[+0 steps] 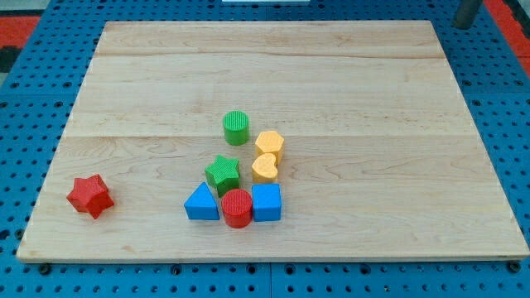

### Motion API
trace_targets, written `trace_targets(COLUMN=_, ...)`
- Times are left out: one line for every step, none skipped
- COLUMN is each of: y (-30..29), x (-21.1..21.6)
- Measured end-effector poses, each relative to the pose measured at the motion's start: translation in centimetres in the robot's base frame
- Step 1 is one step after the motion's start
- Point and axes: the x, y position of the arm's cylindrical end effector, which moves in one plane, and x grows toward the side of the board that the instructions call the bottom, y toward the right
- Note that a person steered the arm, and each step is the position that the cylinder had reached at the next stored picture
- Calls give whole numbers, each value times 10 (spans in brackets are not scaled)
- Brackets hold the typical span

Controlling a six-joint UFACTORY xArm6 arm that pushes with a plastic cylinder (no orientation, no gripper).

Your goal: Move the blue cube and yellow heart towards top center

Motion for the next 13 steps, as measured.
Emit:
trace_targets(y=0, x=0)
trace_targets(y=5, x=2)
trace_targets(y=4, x=22)
trace_targets(y=-28, x=130)
trace_targets(y=-81, x=203)
trace_targets(y=-182, x=263)
trace_targets(y=-270, x=344)
trace_targets(y=-273, x=348)
trace_targets(y=-272, x=348)
trace_targets(y=-273, x=348)
trace_targets(y=-297, x=368)
trace_targets(y=-319, x=383)
trace_targets(y=-331, x=362)
